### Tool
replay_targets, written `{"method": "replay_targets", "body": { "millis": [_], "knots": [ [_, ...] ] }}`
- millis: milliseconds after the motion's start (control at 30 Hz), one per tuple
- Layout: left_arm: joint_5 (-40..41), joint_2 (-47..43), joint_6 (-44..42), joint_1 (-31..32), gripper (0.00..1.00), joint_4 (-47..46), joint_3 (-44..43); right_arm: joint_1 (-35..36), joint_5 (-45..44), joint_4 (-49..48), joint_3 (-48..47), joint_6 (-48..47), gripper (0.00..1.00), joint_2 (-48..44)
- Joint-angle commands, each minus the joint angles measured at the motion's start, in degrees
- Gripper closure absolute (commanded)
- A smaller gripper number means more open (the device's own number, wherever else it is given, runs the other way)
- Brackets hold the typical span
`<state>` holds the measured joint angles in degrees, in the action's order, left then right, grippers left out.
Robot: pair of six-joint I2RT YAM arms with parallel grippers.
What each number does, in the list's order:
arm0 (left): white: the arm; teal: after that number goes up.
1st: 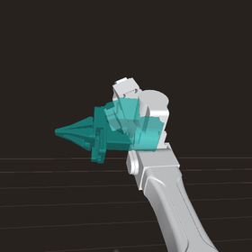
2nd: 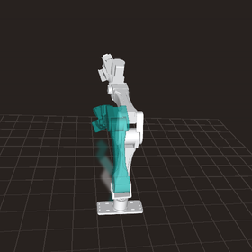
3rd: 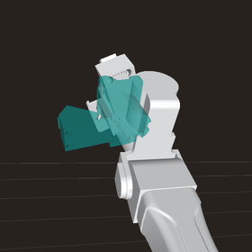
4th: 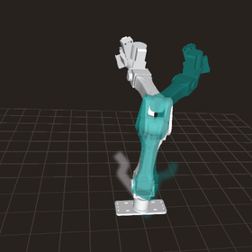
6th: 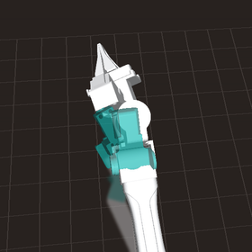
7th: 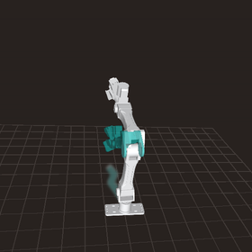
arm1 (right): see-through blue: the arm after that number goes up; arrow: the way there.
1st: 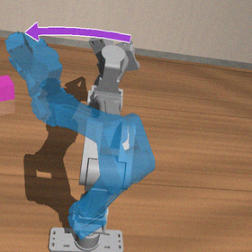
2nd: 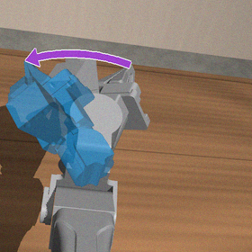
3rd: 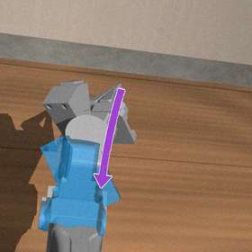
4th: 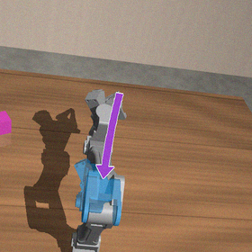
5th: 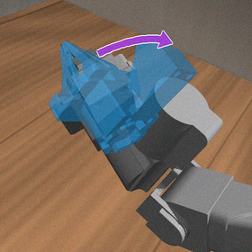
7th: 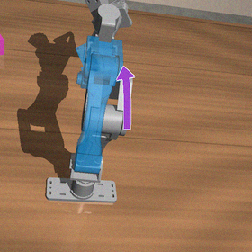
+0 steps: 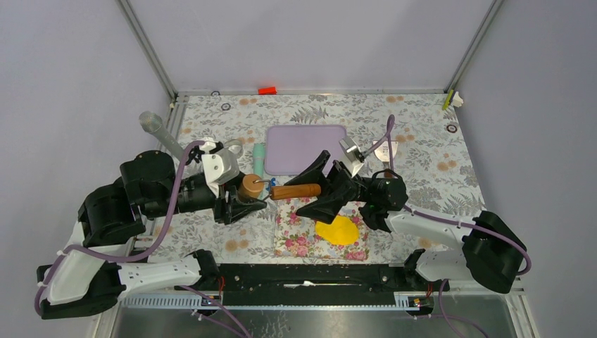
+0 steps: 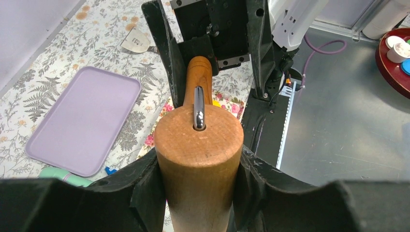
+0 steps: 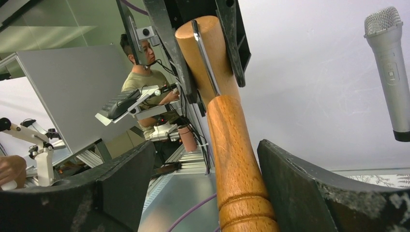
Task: Roll out the dumpling wrappers from the dough
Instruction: Flatten out the dough on the work surface.
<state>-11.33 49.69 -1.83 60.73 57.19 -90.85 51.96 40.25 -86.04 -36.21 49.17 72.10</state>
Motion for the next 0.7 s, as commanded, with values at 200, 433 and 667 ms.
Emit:
{"method": "replay_targets", "body": {
  "millis": [200,433,667],
  "knots": [
    [0.1,-0.3,0.3,0.3,1.0,-6.8,0.2,1.1,1.1,-12.6,-5.0,-0.3,0.19,2.2],
    [1.3,-1.9,-0.1,0.2,1.0,-6.3,-0.9,1.1,-0.1,-12.6,-2.7,-2.6,0.17,0.6],
    [0.7,-2.0,0.4,0.3,1.0,-6.6,-0.7,1.1,0.9,-12.6,-3.5,-1.6,0.17,1.5]
  ]
}}
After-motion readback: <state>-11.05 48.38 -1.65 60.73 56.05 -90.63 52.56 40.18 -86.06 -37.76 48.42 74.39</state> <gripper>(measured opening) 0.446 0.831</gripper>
